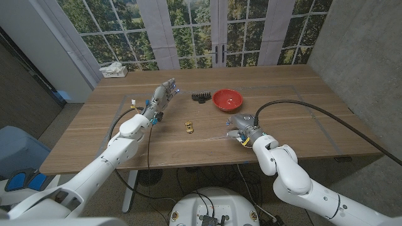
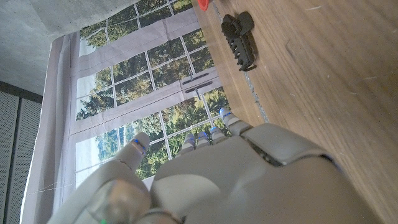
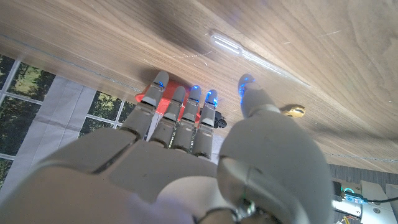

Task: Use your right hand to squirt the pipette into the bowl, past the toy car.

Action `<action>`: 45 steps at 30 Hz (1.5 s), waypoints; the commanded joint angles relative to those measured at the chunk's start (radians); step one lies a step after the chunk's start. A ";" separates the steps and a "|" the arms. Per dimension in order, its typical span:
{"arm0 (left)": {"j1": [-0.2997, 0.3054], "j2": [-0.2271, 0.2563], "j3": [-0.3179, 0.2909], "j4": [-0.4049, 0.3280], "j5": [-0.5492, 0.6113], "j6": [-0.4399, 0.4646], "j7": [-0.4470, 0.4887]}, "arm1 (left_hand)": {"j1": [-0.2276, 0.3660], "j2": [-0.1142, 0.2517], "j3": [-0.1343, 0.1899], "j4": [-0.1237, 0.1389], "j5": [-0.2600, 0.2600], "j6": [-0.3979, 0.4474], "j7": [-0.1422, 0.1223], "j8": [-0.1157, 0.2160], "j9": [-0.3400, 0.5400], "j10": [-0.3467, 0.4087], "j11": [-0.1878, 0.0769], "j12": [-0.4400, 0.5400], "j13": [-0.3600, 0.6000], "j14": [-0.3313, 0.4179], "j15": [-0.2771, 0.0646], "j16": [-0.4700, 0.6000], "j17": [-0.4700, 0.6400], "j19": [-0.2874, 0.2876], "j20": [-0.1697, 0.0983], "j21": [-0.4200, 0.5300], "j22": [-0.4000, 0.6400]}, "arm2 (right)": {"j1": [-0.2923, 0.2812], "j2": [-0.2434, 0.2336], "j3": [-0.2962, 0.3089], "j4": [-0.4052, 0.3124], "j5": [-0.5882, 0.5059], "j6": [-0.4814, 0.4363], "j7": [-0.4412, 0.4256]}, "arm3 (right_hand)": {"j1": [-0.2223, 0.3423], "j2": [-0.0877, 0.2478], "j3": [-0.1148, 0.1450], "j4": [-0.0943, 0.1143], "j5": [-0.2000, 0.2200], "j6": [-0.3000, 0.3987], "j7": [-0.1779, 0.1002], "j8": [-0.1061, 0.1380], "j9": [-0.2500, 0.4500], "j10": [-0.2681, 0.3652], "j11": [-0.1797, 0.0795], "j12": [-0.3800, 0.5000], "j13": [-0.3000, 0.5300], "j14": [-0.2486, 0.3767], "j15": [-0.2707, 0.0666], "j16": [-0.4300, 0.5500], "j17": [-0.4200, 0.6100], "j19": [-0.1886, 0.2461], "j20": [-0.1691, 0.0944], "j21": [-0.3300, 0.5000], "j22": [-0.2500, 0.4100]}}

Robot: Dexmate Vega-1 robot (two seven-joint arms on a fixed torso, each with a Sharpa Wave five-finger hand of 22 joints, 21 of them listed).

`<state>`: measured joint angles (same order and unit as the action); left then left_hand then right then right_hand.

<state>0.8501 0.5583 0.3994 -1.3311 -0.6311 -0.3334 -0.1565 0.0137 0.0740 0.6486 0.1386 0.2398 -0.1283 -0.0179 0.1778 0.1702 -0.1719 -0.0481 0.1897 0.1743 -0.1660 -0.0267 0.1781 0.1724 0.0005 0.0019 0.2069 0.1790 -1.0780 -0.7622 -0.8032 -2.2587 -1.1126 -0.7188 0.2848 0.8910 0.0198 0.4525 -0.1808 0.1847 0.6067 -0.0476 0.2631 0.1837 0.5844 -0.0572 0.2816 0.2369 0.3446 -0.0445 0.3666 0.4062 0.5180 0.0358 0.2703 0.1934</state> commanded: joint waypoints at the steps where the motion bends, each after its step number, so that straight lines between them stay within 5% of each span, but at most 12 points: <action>1: 0.006 0.008 0.001 -0.013 -0.001 0.009 -0.002 | 0.005 0.058 0.001 -0.004 0.005 0.003 -0.002 0.005 0.001 -0.012 0.001 0.007 0.004 -0.003 0.003 0.004 0.002 0.002 0.006 0.000 0.002 | -0.032 0.027 0.009 0.033 -0.058 0.037 -0.030 | 0.022 0.001 0.004 -0.002 -0.003 0.013 -0.002 0.005 0.003 0.017 0.003 0.005 0.005 0.001 -0.071 0.010 0.005 0.004 -0.007 0.005 0.002; 19: 0.011 0.023 0.003 -0.039 0.007 0.027 0.006 | 0.003 0.058 -0.002 -0.003 0.005 0.003 -0.003 0.004 0.001 -0.011 0.002 0.006 0.004 -0.002 0.001 0.003 0.003 0.003 0.008 -0.001 0.002 | -0.053 0.058 0.011 0.088 -0.094 0.077 -0.049 | 0.083 0.007 0.004 -0.002 -0.004 0.042 -0.005 0.007 0.003 0.041 0.001 0.012 0.013 0.022 -0.087 0.028 0.015 0.014 -0.014 0.011 0.003; 28: 0.013 0.031 0.005 -0.058 0.013 0.042 0.015 | 0.003 0.058 -0.002 -0.003 0.006 0.003 -0.003 0.003 0.001 -0.011 -0.001 0.006 0.004 -0.002 0.001 0.003 0.002 0.003 0.008 -0.001 0.002 | -0.075 0.075 0.009 0.129 -0.135 0.071 -0.139 | 0.111 0.022 0.000 0.002 -0.001 0.076 -0.017 0.013 0.004 0.064 -0.006 0.018 0.017 0.039 -0.105 0.046 0.026 0.030 -0.025 0.020 0.005; 43: 0.025 0.036 0.005 -0.085 0.018 0.044 0.028 | 0.003 0.059 -0.004 -0.003 0.006 0.001 -0.003 0.002 0.001 -0.013 0.000 0.005 0.004 -0.002 0.001 0.003 0.002 0.004 0.009 -0.001 0.002 | -0.061 0.086 0.001 0.156 -0.160 0.051 -0.047 | 0.139 0.025 -0.009 0.003 0.000 0.106 -0.022 0.017 0.004 0.079 -0.012 0.019 0.017 0.046 -0.110 0.060 0.038 0.037 -0.029 0.026 0.006; 45: 0.027 0.038 0.005 -0.091 0.020 0.045 0.031 | 0.003 0.059 -0.004 -0.003 0.006 0.001 -0.004 0.002 0.001 -0.012 0.000 0.005 0.004 -0.002 0.001 0.003 0.002 0.004 0.009 -0.001 0.002 | -0.050 0.108 -0.024 0.189 -0.250 0.006 -0.022 | 0.140 0.026 -0.011 0.004 0.000 0.107 -0.021 0.017 0.004 0.079 -0.012 0.019 0.017 0.048 -0.112 0.061 0.039 0.038 -0.030 0.027 0.006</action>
<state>0.8684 0.5906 0.4041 -1.3999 -0.6161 -0.2919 -0.1351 0.0137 0.0740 0.6459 0.1360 0.2398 -0.1285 -0.0178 0.1778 0.1699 -0.1719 -0.0481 0.1897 0.1743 -0.1661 -0.0268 0.1781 0.1725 0.0005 0.0018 0.2069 0.1790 -1.1432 -0.6829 -0.7986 -2.1180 -1.2583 -0.6576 0.2013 1.0332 0.0360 0.4481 -0.1762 0.1812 0.7021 -0.0718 0.2747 0.1836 0.6540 -0.0697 0.2971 0.2487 0.3828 -0.0428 0.4218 0.4397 0.5483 0.0054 0.2895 0.1980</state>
